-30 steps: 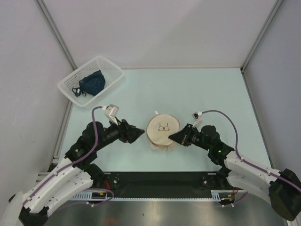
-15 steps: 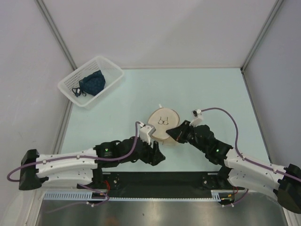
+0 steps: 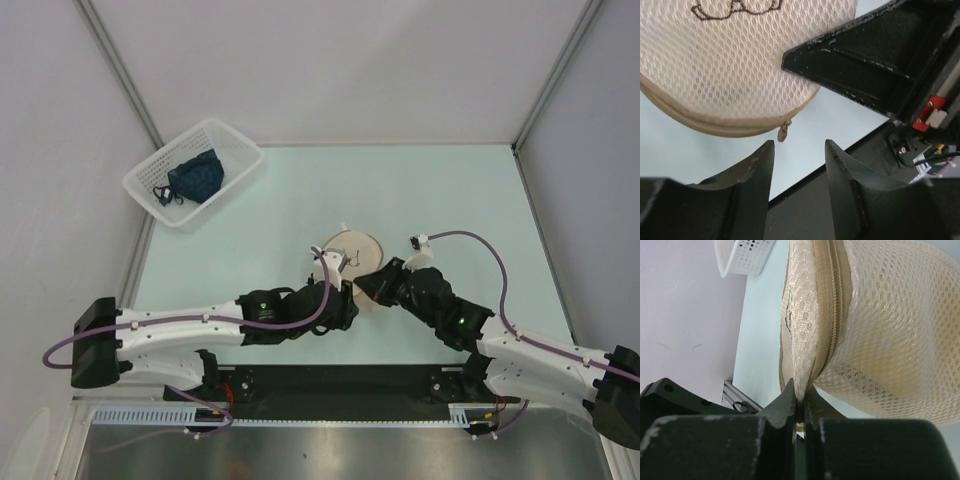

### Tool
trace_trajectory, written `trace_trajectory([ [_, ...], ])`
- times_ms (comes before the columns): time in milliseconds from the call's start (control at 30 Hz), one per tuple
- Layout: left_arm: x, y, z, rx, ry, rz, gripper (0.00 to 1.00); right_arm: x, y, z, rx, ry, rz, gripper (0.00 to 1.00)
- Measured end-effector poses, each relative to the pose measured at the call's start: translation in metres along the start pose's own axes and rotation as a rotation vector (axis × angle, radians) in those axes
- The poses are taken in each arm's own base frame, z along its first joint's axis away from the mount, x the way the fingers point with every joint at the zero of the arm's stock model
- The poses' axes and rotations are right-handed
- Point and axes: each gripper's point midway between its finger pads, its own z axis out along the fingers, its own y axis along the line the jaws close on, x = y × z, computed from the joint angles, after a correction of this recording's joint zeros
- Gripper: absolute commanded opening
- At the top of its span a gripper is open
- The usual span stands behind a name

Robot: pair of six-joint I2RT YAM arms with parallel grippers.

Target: Place the bra in the laundry bag and zip it closed

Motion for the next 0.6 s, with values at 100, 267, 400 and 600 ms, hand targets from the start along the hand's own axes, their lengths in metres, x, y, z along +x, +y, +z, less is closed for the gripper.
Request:
trace_trajectory([
  [100, 0.000, 0.001, 0.007, -0.029, 0.002, 0.011, 0.42, 0.000, 0.000, 0.000, 0.001, -0.001, 0.000, 0.03],
  [267, 0.002, 0.006, 0.014, -0.081, 0.017, 0.034, 0.41, 0.000, 0.000, 0.000, 0.005, -0.004, -0.001, 0.03],
  [400, 0.000, 0.007, 0.017, -0.112, 0.013, 0.044, 0.38, -0.001, 0.000, -0.001, 0.005, -0.010, 0.002, 0.03],
  [600, 0.000, 0.022, 0.027, -0.204, 0.012, 0.070, 0.06, 0.000, 0.001, -0.001, 0.004, -0.005, 0.015, 0.02],
])
